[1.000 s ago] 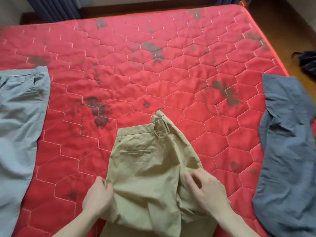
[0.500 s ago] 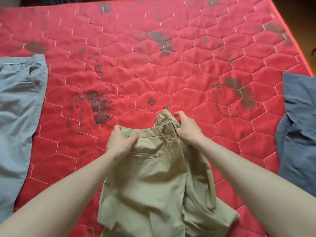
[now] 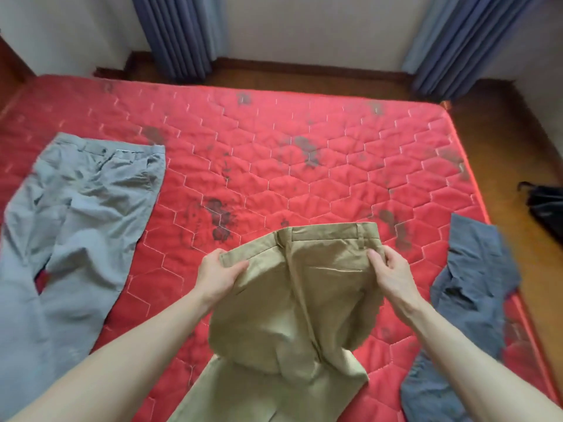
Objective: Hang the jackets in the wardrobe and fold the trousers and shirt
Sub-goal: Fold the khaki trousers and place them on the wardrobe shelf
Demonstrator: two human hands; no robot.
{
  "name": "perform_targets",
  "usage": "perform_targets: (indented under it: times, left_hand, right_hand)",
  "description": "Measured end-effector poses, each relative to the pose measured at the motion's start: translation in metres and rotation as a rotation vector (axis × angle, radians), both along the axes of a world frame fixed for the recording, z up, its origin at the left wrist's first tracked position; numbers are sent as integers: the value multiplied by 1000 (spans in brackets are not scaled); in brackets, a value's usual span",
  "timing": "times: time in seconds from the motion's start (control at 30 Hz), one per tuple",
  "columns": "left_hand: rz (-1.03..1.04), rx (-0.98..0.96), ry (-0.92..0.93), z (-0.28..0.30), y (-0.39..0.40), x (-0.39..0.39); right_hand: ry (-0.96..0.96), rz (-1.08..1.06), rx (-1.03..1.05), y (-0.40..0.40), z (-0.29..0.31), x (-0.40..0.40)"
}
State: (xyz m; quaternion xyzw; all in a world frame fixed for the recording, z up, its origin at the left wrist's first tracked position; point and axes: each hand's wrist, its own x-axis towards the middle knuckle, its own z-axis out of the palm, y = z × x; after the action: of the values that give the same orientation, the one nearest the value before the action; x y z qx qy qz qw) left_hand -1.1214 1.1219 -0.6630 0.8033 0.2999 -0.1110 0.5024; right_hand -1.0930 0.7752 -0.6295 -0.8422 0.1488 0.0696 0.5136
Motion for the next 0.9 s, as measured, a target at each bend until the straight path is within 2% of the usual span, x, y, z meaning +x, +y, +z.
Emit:
perform_targets:
  times: [0.17, 0.37, 0.6, 0.77, 0.9]
  left_hand:
    - [4, -74, -46, 122, -22, -59]
    - [76, -71, -357, 260, -31, -152]
    - [188, -235, -614, 374, -40, -199]
    - [165, -260, -715, 440, -43, -227]
    - [141, -218, -914, 499, -44, -236]
  right_hand:
    - [-40, -152, 137, -15, 110, -71]
    - [-202, -298, 237, -26, 223, -172]
    - [-418, -347, 321, -28, 310, -247]
    - [-508, -295, 423, -48, 354, -258]
    - [-595, -300, 473, -61, 402, -240]
